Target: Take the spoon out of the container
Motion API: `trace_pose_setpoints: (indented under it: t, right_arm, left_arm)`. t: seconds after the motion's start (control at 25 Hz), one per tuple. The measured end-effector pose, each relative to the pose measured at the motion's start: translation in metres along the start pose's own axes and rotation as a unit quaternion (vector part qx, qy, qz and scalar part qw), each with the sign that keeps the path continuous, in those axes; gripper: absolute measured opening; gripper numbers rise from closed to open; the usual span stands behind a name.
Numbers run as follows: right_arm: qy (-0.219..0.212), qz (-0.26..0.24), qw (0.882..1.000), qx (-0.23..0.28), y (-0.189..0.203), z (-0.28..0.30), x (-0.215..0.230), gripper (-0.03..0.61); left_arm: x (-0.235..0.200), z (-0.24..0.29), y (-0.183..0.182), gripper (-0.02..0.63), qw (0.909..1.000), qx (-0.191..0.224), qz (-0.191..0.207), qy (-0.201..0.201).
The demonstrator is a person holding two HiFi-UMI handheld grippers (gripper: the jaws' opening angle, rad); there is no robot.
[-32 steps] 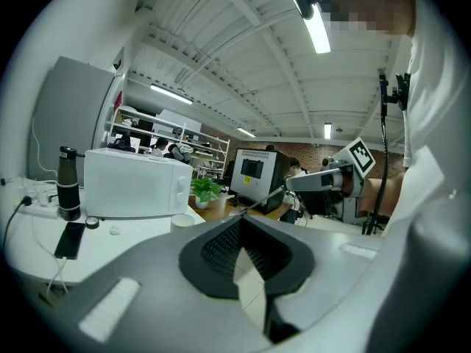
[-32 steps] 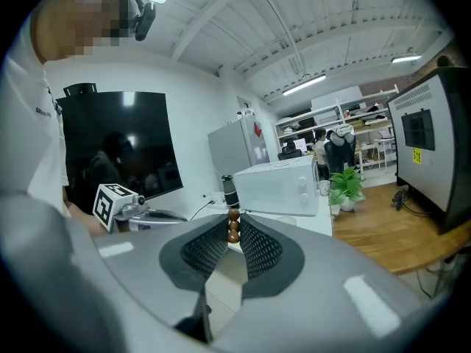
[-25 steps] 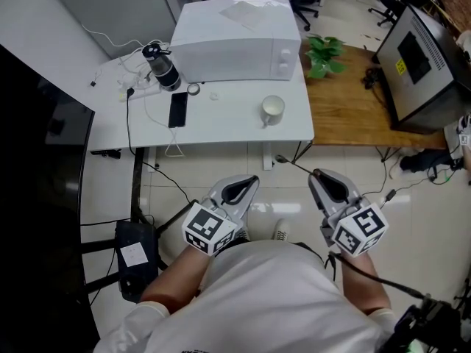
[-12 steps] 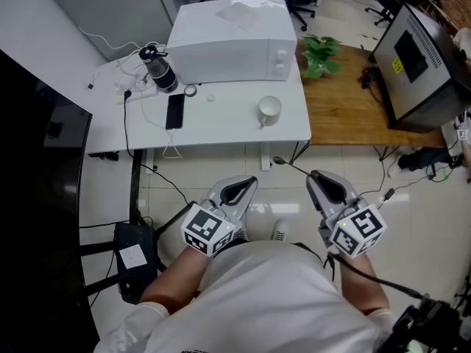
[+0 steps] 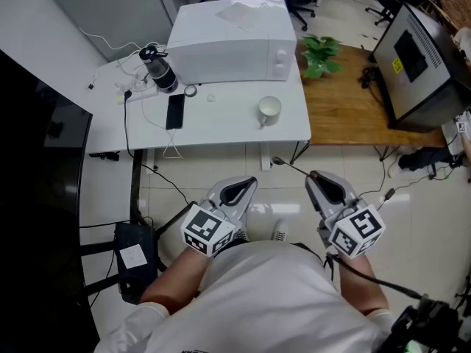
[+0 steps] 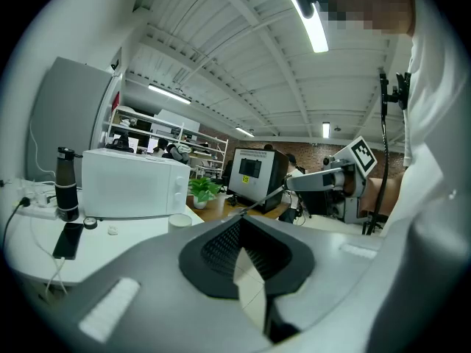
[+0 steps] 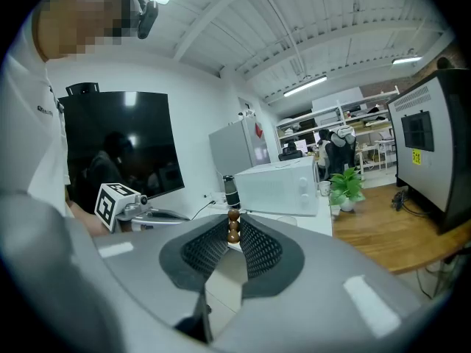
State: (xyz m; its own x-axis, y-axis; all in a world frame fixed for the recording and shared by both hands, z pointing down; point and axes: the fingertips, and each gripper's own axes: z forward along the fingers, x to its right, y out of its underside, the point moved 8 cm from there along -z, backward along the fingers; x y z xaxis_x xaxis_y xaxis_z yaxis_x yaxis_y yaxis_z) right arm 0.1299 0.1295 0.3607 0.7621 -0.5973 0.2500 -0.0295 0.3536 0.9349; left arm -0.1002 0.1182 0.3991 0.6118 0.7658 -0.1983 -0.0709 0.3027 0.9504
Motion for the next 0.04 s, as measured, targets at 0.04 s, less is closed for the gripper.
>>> trace_pose_setpoints:
  t: [0.04]
  right_arm:
    - [0.0,0.0,1.0,0.0,0.0002,-0.0001,-0.0001,0.055]
  left_arm:
    - [0.0002,0.0,0.0003,0.003,1.0,0.0,0.0,0.0]
